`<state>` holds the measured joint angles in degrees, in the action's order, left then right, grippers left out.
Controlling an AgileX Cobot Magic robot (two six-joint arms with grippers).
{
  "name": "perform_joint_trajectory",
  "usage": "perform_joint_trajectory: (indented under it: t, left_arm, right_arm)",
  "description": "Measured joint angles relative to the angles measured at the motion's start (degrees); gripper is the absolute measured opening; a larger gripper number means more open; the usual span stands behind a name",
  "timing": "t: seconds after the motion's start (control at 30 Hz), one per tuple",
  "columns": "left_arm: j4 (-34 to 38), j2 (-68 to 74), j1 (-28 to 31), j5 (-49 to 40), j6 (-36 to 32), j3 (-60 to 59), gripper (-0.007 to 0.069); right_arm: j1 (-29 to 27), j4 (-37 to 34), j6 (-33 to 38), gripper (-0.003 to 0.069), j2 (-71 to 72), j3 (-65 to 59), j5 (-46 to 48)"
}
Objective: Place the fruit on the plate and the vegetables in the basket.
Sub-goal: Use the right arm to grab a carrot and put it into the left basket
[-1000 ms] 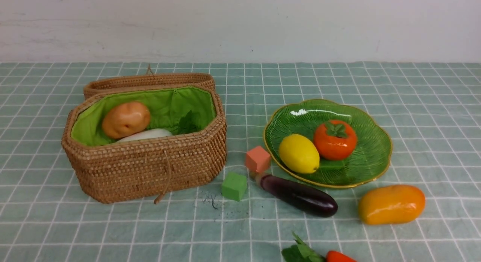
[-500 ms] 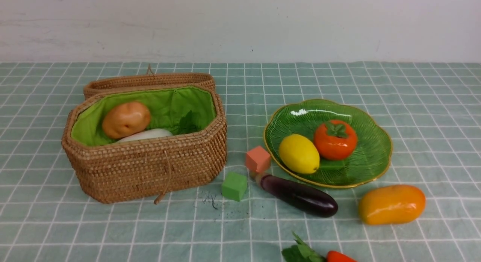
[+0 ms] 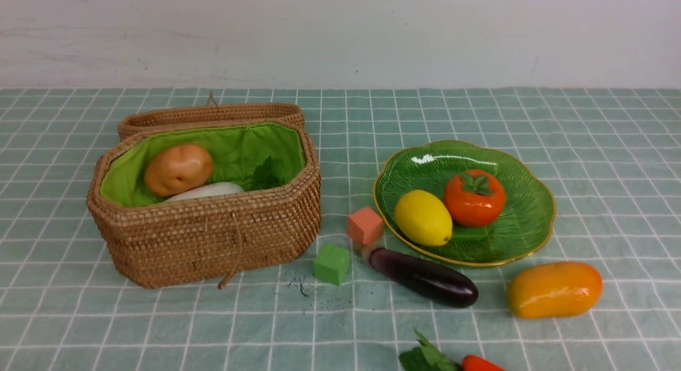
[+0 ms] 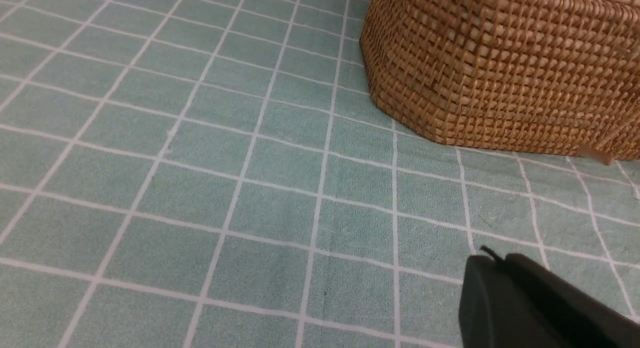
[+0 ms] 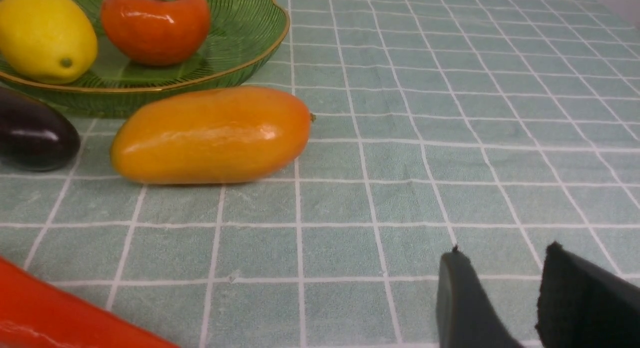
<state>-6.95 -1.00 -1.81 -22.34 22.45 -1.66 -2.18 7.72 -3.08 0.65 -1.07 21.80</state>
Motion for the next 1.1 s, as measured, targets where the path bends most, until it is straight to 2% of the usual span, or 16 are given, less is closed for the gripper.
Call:
perform_joint_trajectory:
  t: [0.9, 1.1]
  left_arm:
    - [0.0, 0.0, 0.0, 0.0, 0.0, 0.0, 0.0038]
    - [0.0, 0.0, 0.0, 0.0, -0.2, 0.0, 0.0039]
  right_arm:
    - [0.0, 0.2, 0.0, 0.0241, 0.0, 0.0, 0.1]
    - [0.0, 5.0, 0.0, 0.0241, 0.0, -0.1, -0.3]
